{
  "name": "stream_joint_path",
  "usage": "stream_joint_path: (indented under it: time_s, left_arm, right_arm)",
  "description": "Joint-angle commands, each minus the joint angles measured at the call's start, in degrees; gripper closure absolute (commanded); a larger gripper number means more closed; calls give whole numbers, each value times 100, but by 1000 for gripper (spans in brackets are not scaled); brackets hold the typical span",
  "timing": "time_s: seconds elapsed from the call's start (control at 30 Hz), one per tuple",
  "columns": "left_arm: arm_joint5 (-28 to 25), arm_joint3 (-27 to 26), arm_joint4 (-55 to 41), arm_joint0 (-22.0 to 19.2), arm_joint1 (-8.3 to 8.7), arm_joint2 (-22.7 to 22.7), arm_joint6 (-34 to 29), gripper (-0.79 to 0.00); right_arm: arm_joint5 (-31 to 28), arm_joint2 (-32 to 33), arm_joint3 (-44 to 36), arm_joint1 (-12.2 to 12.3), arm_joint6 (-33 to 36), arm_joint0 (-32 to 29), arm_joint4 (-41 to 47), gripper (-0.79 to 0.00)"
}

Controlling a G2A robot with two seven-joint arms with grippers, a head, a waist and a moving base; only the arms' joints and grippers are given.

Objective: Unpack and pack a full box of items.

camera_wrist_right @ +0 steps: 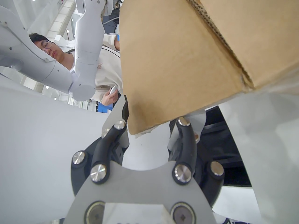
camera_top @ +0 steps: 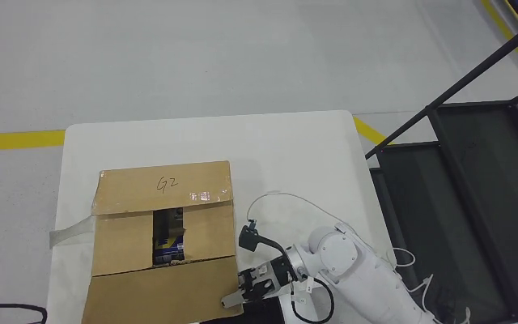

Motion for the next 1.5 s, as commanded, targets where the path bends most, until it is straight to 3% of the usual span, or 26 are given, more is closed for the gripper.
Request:
stream_joint_path:
  time_s: [0.0,0.07,0.13,0.3,0.53,0.73,0.97,1.03,1.17,1.47]
  left_arm:
    - [0,0,0,0,0,0,0,-785]
    - [0,0,0,0,0,0,0,-785]
    - [0,0,0,0,0,0,0,-785]
    - [0,0,0,0,0,0,0,-785]
    - [0,0,0,0,0,0,0,-785]
    - [0,0,0,0,0,0,0,-785]
    - [0,0,0,0,0,0,0,-785]
    - [0,0,0,0,0,0,0,-785]
    - [0,0,0,0,0,0,0,-785]
    - [0,0,0,0,0,0,0,-785]
  right_arm:
    - [-97,19,-20,16,-72,3,62,-342]
    - [-206,41,-52,29,-165,-1,142,-363]
    - [-313,78,-90,42,-297,4,167,-320]
    - [-410,162,-125,70,-651,25,84,-366]
    - [-547,179,-157,92,-1016,80,170,-366]
    - [-624,123,-235,121,-963,127,411,-413]
    - [-314,109,-133,207,-555,43,508,-471]
    - [-301,118,-117,231,-498,-12,563,-539]
    - [-339,169,-149,269,-498,-81,638,-594]
    - [-368,174,-306,326,-582,-64,711,-588]
